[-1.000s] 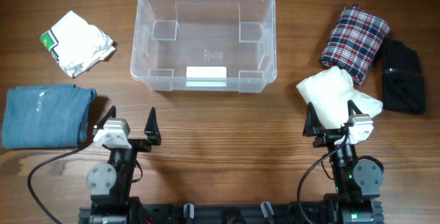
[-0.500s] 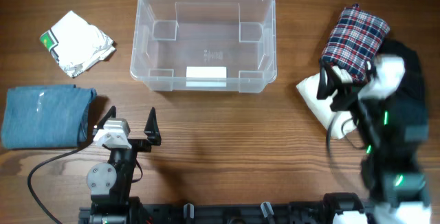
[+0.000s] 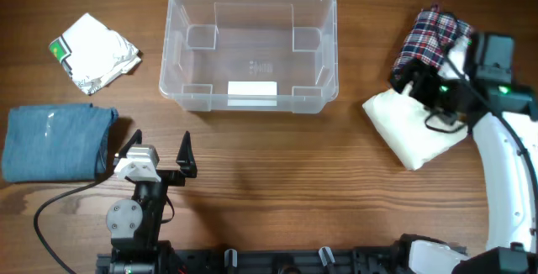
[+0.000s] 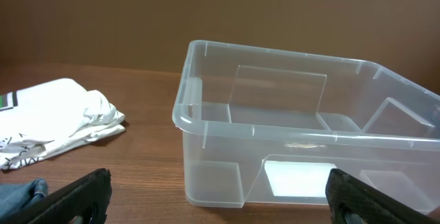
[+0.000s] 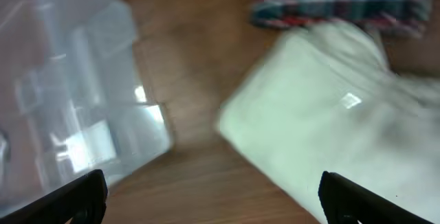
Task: Pack container
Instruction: 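Reach the right gripper to the cream cloth and grasp it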
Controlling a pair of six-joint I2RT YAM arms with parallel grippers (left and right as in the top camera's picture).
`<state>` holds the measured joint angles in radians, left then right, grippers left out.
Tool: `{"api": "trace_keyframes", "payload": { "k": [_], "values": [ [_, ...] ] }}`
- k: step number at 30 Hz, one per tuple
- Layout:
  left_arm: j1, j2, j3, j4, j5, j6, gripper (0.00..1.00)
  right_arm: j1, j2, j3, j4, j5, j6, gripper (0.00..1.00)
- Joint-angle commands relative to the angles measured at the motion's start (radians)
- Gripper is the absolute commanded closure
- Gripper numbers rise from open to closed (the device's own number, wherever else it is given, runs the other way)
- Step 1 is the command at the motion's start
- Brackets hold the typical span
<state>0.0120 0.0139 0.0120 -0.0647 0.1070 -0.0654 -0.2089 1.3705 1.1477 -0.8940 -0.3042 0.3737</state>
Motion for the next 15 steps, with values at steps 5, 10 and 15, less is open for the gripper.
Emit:
{"api": "trace_keyframes", "payload": {
  "k": [5, 10, 15],
  "values": [
    [-0.006, -0.007, -0.006, -0.002, 0.012, -0.002, 0.0, -0.412, -0.199, -0.131, -0.162, -0.063, -0.038, 0.0],
    [-0.006, -0.007, -0.006, -0.002, 0.012, -0.002, 0.0, -0.587, -0.246, -0.305, -0.09, -0.067, -0.07, 0.0],
    [-0.006, -0.007, -0.006, -0.002, 0.012, -0.002, 0.0, -0.604, -0.178, -0.5, 0.182, -0.183, -0.048, 0.0]
  ]
}}
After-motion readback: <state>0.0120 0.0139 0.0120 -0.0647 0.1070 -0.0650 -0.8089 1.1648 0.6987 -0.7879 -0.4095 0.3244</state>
